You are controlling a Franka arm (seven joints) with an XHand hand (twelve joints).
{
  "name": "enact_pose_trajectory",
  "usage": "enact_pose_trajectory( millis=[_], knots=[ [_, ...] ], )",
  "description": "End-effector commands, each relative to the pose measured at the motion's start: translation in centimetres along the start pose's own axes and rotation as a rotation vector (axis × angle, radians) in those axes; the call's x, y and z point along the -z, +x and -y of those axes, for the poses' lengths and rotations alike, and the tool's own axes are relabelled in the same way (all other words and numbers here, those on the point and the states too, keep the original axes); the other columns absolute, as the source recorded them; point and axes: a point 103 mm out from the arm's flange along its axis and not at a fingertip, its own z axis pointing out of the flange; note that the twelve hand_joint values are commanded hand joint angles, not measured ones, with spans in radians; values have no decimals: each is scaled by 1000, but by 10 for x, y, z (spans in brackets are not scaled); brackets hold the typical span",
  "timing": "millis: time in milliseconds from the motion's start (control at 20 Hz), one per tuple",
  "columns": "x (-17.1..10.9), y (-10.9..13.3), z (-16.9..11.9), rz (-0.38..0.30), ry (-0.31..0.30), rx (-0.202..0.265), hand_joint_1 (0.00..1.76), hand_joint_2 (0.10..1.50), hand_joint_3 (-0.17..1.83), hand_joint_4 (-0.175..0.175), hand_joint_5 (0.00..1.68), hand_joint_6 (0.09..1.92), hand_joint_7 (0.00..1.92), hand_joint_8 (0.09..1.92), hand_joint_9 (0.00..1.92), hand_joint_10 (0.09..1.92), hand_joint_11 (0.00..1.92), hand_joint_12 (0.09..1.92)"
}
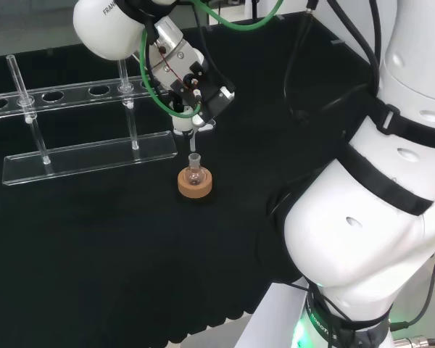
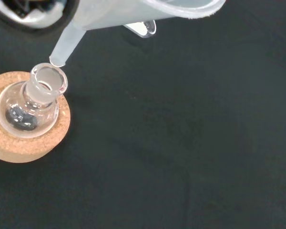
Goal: Place the funnel on the round-bottom flask.
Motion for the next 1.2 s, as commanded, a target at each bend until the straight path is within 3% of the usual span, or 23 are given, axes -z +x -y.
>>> enact_pose_trajectory(
  millis=[50,1200],
  knots=[
    [-7,1,-3,-6,12,5,895,658,637,23,820,744,728,643,956,412,650,1235],
    [-10,0,-4,-19,0,6,899,655,644,24,829,746,729,648,949,419,643,1240]
  ],
)
